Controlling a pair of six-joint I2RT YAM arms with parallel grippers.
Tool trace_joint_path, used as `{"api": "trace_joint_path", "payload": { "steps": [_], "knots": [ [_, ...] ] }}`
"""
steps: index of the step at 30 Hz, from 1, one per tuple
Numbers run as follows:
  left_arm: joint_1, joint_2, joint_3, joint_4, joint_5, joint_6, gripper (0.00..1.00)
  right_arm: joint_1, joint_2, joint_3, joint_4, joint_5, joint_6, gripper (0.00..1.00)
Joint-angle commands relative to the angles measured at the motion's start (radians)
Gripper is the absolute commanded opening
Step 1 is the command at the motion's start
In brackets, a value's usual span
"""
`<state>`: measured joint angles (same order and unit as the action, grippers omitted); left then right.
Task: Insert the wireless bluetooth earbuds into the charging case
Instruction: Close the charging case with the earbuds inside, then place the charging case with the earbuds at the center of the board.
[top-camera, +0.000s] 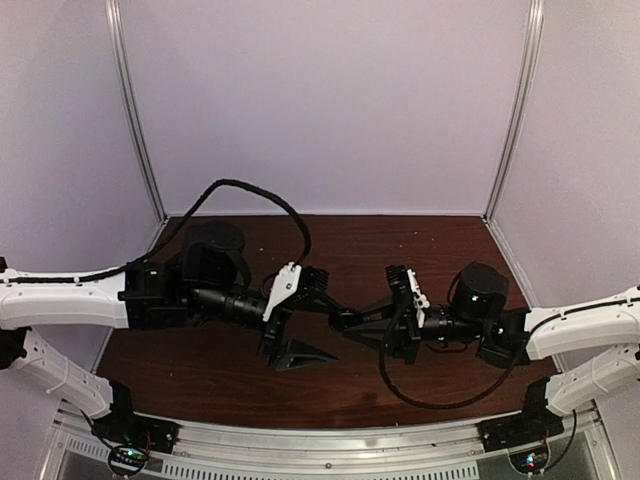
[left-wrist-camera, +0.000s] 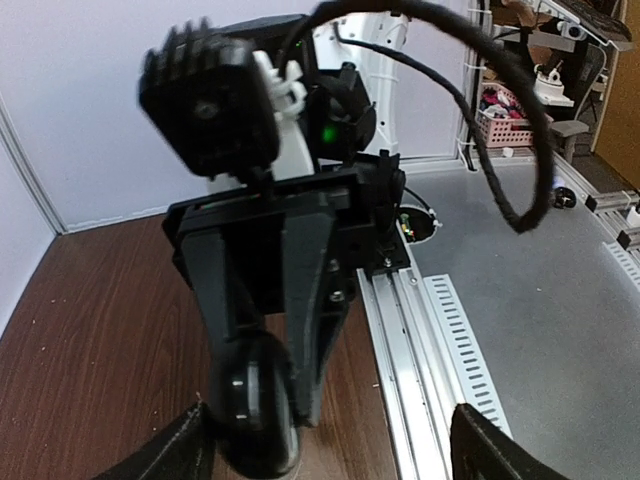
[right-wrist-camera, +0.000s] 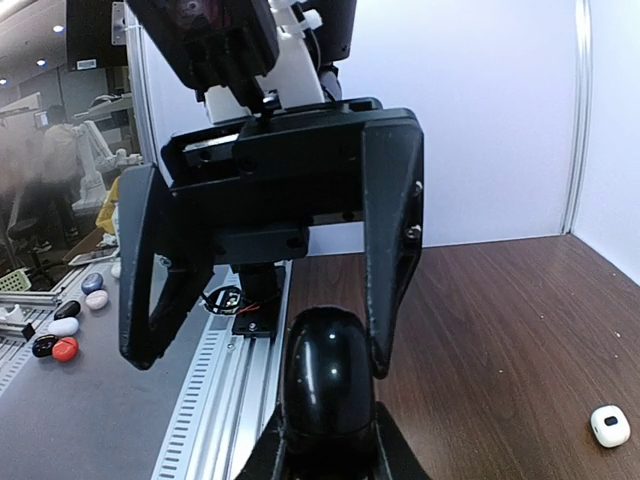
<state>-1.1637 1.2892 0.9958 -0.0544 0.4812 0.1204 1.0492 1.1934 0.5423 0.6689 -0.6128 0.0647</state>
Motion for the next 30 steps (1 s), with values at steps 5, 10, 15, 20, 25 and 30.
{"api": "trace_joint_path", "payload": {
  "steps": [5,10,15,20,25,30],
  "knots": [
    [-0.055,-0.03,0.025,0.008,0.028,0.076,0.82,-0.069,0.023,-0.025,0.109,-0.021,0.097,0.0],
    [-0.055,-0.062,-0.009,0.043,-0.113,0.053,0.87,-0.095,0.031,-0.026,0.11,-0.017,0.122,0.0],
    [-0.048,-0.133,-0.108,0.208,-0.379,-0.066,0.98,-0.139,0.057,-0.02,0.074,0.035,0.172,0.0],
    [0.005,-0.167,-0.188,0.314,-0.573,-0.247,0.98,-0.201,0.096,0.015,-0.056,0.147,0.208,0.0],
    [0.103,-0.191,-0.214,0.297,-0.645,-0.37,0.98,-0.223,0.195,0.098,-0.194,0.182,0.206,0.0],
    [0.194,-0.256,-0.286,0.316,-0.643,-0.481,0.98,-0.222,0.375,0.178,-0.176,0.149,0.259,0.01]
  ]
}}
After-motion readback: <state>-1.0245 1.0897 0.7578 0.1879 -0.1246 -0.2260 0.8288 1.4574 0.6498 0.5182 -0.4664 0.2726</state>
